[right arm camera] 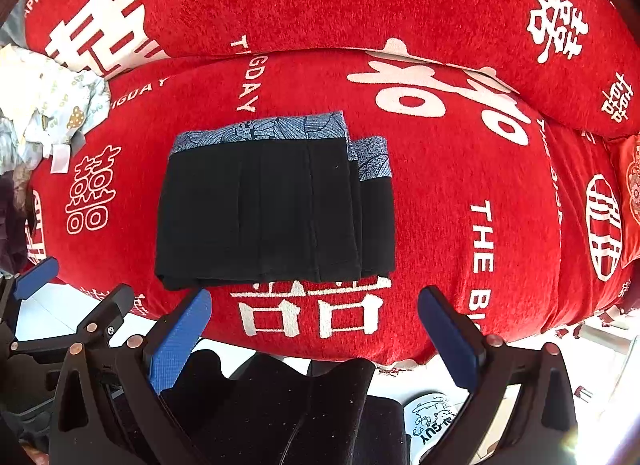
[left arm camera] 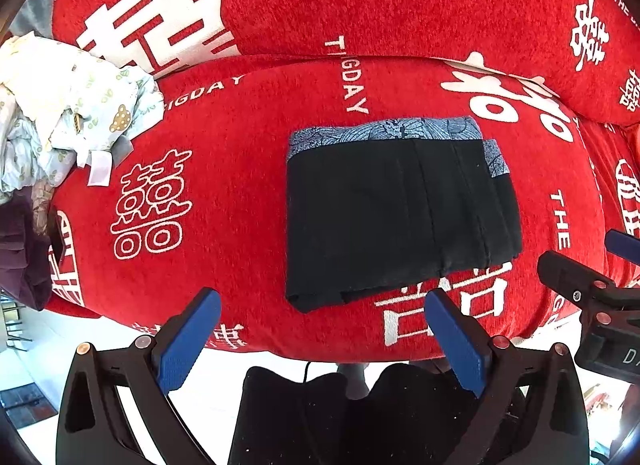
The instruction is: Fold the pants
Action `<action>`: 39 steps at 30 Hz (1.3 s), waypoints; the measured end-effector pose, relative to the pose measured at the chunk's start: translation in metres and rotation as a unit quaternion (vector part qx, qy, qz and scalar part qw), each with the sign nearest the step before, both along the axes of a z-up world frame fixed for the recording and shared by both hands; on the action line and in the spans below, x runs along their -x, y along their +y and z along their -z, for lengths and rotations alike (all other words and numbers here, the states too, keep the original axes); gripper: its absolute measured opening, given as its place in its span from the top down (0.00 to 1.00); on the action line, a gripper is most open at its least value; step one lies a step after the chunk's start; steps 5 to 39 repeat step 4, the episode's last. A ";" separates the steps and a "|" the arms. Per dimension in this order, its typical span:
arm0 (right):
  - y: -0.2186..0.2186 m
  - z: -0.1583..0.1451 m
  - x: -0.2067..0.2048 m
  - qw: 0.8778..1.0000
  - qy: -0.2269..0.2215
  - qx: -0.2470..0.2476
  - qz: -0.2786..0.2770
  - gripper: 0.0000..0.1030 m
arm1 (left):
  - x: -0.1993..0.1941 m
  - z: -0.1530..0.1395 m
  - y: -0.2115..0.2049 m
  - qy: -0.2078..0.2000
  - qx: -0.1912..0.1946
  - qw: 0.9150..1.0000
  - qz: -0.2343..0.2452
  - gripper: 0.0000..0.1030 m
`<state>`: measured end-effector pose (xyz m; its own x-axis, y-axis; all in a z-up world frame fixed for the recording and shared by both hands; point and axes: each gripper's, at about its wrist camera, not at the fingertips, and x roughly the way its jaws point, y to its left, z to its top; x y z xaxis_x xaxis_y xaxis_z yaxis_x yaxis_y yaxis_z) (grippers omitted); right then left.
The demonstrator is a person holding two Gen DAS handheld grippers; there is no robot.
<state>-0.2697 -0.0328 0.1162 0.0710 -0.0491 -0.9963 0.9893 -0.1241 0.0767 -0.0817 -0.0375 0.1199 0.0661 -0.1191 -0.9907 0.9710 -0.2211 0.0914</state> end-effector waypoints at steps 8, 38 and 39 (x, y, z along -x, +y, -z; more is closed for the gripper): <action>-0.002 0.000 0.001 1.000 -0.001 0.000 0.000 0.00 | 0.000 -0.001 0.000 0.007 0.004 1.000 0.003 0.02; -0.002 0.000 0.001 1.000 -0.001 0.000 0.000 0.00 | 0.000 -0.001 0.000 0.007 0.004 1.000 0.003 0.02; -0.002 0.000 0.001 1.000 -0.001 0.000 0.000 0.00 | 0.000 -0.001 0.000 0.007 0.004 1.000 0.003 0.02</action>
